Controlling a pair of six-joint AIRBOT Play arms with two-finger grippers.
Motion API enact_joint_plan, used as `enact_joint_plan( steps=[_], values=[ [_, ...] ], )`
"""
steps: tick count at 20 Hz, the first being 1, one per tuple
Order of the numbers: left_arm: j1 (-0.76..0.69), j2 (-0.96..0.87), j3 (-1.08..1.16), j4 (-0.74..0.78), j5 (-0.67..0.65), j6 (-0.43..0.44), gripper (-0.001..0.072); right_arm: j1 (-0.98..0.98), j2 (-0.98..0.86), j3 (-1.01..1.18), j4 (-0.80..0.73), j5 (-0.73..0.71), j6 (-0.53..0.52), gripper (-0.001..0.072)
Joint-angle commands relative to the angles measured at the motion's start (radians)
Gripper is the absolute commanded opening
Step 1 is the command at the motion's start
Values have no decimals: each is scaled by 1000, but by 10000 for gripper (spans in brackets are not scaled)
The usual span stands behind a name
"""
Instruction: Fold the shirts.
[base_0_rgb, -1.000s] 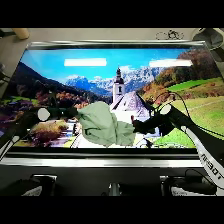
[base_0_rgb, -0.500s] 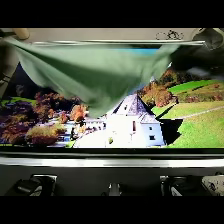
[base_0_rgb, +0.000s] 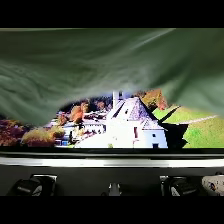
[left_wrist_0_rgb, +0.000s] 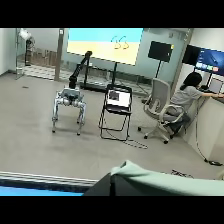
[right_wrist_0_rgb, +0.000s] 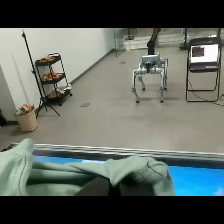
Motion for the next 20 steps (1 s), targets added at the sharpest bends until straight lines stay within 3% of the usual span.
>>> enact_joint_plan(
  steps=[1, 4, 7, 9, 13, 14, 15, 16, 17, 20],
  values=[
    [2, -56, 5, 12, 159, 73, 26, 0, -53, 5, -29, 58, 14, 24],
    [11, -224, 6, 13, 349, 77, 26, 0, -204, 4, -29, 192, 14, 24],
    [43, -504, 45, 9, 525, 59, 27, 0, -406, 4, -29, 248, 28, 25],
    [43, -725, 121, -22, 449, 59, 28, 0, -560, 4, -29, 250, 80, 25],
    [4, -1095, 234, -217, 39, 59, 34, 0, -819, 4, -29, 256, 113, 25],
    [-8, -1154, 249, -282, -82, 66, 72, 0, -856, 4, -29, 270, 112, 25],
    [-14, -1190, 261, -318, -187, 108, 247, 0, -880, 4, -29, 287, 112, 25],
    [-14, -1211, 276, -325, -293, 143, 526, 0, -894, 4, -31, 308, 110, 25],
    [-4, -1218, 297, -313, -418, 163, 715, 0, -897, 4, -39, 323, 104, 25],
    [70, -1156, 274, -321, -716, 186, 720, 0, -892, 4, -96, 382, 73, 25]
  ],
)
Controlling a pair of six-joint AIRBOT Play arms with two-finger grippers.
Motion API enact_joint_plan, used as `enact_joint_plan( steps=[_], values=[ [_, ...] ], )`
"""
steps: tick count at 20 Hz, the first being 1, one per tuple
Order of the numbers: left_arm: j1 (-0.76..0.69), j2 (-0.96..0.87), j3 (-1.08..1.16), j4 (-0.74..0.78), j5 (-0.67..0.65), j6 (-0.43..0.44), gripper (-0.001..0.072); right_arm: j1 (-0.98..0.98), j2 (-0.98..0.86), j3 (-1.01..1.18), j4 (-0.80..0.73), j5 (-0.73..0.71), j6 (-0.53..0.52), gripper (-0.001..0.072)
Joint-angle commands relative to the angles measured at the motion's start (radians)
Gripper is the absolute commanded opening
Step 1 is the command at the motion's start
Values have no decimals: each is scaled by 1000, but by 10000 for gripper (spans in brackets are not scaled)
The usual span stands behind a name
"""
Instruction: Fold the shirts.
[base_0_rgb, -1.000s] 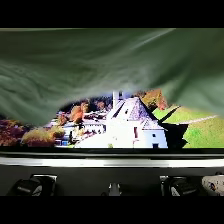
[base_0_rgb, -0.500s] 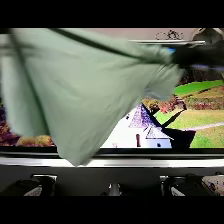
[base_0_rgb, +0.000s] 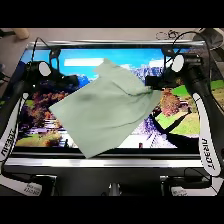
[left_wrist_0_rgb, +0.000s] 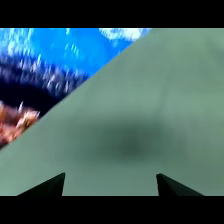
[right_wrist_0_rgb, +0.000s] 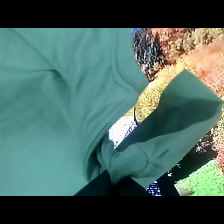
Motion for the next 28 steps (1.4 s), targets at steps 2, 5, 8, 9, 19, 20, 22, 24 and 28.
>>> enact_joint_plan(
  steps=[2, 5, 8, 9, 19, 20, 22, 24, 28],
  values=[
    [67, 130, -169, -60, -350, 53, 720, 0, -26, 1, -72, 110, -45, 25],
    [58, 412, -661, -201, -185, -8, 720, 0, -26, 1, -65, 104, -44, 25],
    [35, 639, -1116, -535, 63, -12, 720, 0, -26, 1, -42, 92, -44, 25],
    [17, 675, -1207, -619, 113, -11, 720, 0, -26, 1, -37, 93, -45, 25],
    [-240, 571, -1320, -871, 450, -34, 378, 0, 0, 1, -24, 157, -44, 25],
    [-231, 572, -1295, -871, 475, -6, 28, 0, 24, 1, -27, 158, -44, 25],
    [-194, 618, -1183, -868, 473, 190, 29, 0, 103, 2, -49, 129, -44, 25],
    [-137, 731, -991, -780, 438, 352, 28, 0, 226, 27, -114, 48, -40, 25],
    [30, 999, -445, -383, 427, 303, 28, 0, 564, 147, -334, -158, -1, 25]
  ],
)
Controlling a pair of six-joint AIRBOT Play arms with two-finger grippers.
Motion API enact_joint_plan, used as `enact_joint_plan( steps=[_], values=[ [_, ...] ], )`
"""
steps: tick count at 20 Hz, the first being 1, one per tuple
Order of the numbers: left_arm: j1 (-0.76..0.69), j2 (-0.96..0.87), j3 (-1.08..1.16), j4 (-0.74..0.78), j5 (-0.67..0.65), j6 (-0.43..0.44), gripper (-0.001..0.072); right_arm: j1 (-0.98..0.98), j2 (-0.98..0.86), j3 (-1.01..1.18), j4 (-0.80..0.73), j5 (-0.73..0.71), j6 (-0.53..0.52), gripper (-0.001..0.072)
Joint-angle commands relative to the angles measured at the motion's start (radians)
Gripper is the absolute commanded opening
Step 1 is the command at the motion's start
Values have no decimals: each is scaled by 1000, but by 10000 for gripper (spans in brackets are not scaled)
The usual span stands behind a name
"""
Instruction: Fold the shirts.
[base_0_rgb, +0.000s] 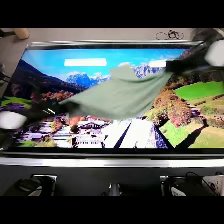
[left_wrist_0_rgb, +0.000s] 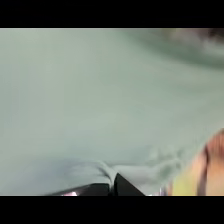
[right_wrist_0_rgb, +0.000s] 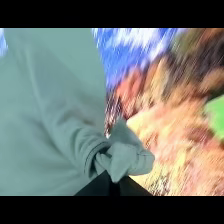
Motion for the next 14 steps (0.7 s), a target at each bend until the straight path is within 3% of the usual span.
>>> enact_joint_plan(
  steps=[1, 3, 5, 7, 10, 14],
  values=[
    [156, 202, 466, 318, 8, -35, 28, 0, 305, 84, -196, -220, 37, 25],
    [259, 271, 678, 394, 7, -108, 28, 0, 485, 86, -208, -306, 37, 24],
    [335, 314, 765, 377, 2, -159, 28, 0, 602, 86, -203, -296, 60, 24],
    [376, 325, 766, 356, -86, -185, 28, 0, 647, 86, -206, -247, 63, 24],
    [413, 291, 714, 386, -214, -185, 29, 0, 610, 86, -223, -166, 56, 24],
    [416, 205, 547, 385, -214, -171, 29, 0, 399, 85, -222, 43, 13, 25]
  ],
)
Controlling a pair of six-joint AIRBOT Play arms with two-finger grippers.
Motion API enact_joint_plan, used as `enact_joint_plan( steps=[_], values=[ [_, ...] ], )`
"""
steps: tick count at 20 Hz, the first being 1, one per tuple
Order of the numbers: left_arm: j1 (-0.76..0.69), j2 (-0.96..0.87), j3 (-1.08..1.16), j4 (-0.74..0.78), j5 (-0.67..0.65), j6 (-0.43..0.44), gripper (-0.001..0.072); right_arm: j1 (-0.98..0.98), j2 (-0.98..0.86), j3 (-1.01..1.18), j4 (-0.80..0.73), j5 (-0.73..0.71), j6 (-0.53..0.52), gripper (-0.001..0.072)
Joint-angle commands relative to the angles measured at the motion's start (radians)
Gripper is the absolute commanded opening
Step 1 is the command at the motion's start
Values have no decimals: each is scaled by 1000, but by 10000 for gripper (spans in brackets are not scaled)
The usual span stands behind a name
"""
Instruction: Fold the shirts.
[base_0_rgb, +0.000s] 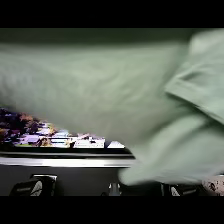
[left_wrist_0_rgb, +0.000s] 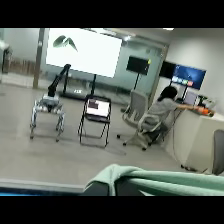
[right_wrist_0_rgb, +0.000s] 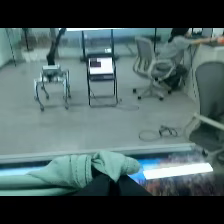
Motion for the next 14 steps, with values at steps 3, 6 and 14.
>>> enact_joint_plan(
  steps=[3, 6, 14],
  values=[
    [13, -172, -244, 17, -16, 0, 30, -1, -372, 1, -9, 244, 28, 25],
    [-9, -361, -388, 16, 44, -1, 31, -1, -682, 1, 16, 158, 145, 25],
    [-70, -790, -431, -222, 87, -4, 381, -1, -1078, 2, 365, 55, 351, 323]
  ],
)
